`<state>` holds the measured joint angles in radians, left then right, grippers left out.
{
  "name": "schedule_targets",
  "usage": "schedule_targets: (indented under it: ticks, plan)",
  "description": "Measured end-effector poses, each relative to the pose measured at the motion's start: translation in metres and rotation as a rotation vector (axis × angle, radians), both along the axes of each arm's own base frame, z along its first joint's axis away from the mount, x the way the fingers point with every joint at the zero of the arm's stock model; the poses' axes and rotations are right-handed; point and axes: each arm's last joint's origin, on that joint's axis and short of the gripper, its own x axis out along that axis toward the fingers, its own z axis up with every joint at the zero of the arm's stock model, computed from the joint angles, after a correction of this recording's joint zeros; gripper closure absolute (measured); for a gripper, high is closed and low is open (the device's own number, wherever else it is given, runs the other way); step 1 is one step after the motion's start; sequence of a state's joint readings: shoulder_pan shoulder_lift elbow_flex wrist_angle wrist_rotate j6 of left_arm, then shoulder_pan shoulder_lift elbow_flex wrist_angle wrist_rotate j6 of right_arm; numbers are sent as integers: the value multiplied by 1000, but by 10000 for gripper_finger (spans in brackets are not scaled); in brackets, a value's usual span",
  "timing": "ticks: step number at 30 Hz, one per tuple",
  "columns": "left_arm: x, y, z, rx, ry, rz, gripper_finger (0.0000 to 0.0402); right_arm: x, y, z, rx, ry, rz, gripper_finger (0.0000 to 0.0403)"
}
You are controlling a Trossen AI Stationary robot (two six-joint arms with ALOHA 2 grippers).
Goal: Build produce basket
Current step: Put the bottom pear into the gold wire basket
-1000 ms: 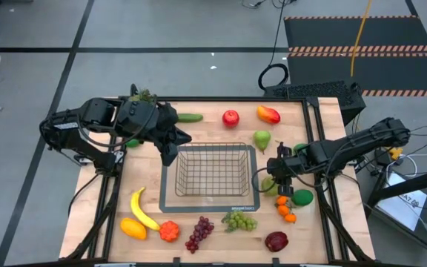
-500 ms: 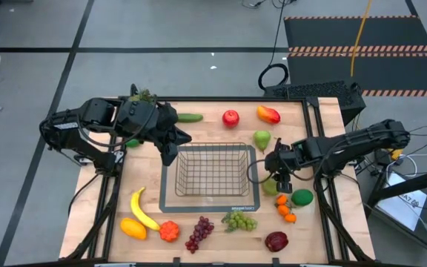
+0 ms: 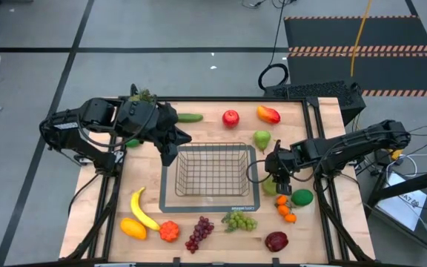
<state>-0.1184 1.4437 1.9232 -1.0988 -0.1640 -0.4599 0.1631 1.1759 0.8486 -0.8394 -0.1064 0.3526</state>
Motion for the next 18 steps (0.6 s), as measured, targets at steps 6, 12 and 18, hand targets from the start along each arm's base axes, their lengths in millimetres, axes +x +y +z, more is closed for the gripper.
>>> schedule_targets:
  ticks: [6, 12, 18]
  plan:
    - [0, 0, 0, 6, 1, -6, 371, 0, 1, 1, 34, 1, -14, 363]
    - [0, 0, 0, 11, 1, -9, 371, 3, 3, 20, 104, -40, -25, 394]
    - [0, 1, 0, 56, 1, 5, 371, 7, 3, 60, 125, -118, -43, 395]
